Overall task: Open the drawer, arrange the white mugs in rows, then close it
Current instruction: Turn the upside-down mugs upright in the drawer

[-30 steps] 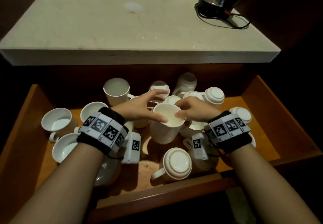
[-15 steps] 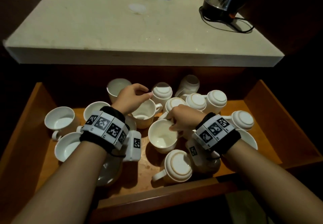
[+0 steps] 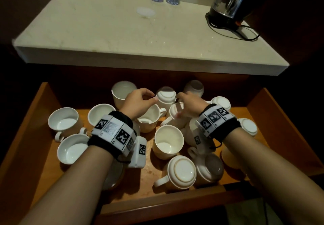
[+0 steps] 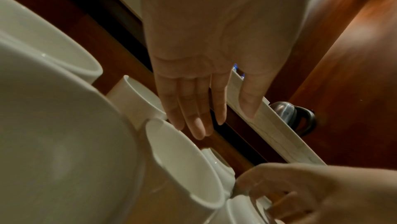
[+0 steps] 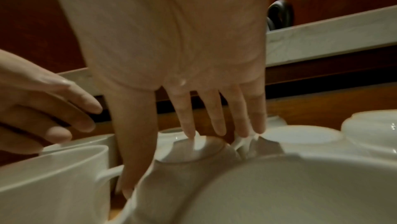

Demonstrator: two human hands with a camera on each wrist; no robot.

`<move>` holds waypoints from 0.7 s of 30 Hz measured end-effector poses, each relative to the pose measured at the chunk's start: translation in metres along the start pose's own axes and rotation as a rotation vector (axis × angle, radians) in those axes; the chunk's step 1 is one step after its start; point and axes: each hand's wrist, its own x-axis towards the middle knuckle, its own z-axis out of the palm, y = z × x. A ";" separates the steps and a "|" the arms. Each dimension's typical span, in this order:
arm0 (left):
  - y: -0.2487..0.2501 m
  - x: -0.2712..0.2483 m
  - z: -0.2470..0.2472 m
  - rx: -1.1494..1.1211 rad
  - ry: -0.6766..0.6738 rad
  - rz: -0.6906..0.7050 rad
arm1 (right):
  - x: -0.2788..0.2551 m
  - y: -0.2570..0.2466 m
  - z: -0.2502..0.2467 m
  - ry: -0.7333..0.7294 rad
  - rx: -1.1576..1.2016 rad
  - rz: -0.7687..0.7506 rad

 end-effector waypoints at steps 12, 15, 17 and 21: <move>0.003 -0.002 -0.001 -0.037 -0.011 0.000 | 0.011 -0.005 -0.010 -0.058 -0.019 0.017; 0.006 -0.005 -0.002 -0.094 -0.065 -0.018 | -0.001 0.004 -0.035 -0.009 0.174 0.026; 0.007 -0.005 -0.002 -0.114 -0.110 -0.027 | -0.010 0.010 -0.050 0.044 0.346 0.019; 0.006 -0.004 0.000 -0.154 -0.176 -0.047 | -0.021 0.015 -0.059 0.082 0.820 0.005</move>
